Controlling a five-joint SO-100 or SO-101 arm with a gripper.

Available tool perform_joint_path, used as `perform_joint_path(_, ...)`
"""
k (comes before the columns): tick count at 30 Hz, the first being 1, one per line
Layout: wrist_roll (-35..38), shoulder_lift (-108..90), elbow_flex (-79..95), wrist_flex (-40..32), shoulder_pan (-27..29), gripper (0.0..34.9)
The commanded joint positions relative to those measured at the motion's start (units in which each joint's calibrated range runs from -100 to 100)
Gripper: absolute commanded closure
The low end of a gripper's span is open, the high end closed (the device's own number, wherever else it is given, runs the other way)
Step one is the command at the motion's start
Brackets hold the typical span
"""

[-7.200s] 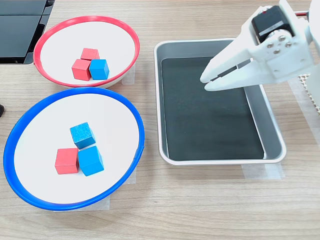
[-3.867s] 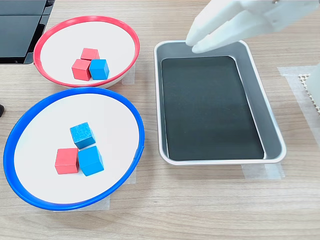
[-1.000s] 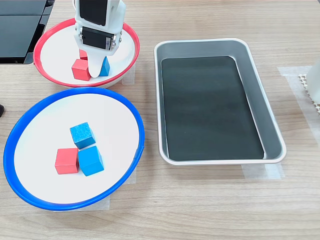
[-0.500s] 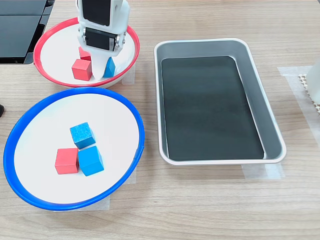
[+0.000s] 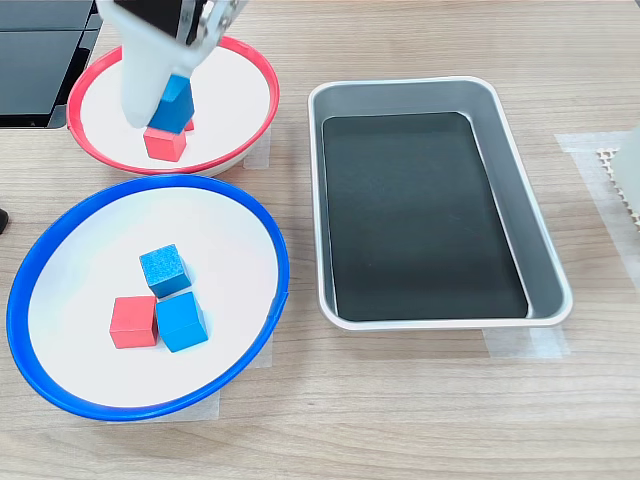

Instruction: Relocate any misplaced blocks to their matching dishes.

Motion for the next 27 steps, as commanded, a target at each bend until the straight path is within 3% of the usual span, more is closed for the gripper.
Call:
perform_joint_path(1, -3.4, -3.4, -1.0, -0.4, -4.6, 34.6)
perform_joint_path(9, 0.3, -3.6, 7.7, -0.5, -10.4, 34.6)
perform_joint_path(15, 6.0, -2.5, 12.9, -1.4, -10.2, 34.6)
perform_joint_path(24, 8.5, 2.5, 8.9, -2.2, -10.0, 34.6)
perform_joint_path(27, 8.9, 3.8, 7.7, -2.7, -10.2, 32.9)
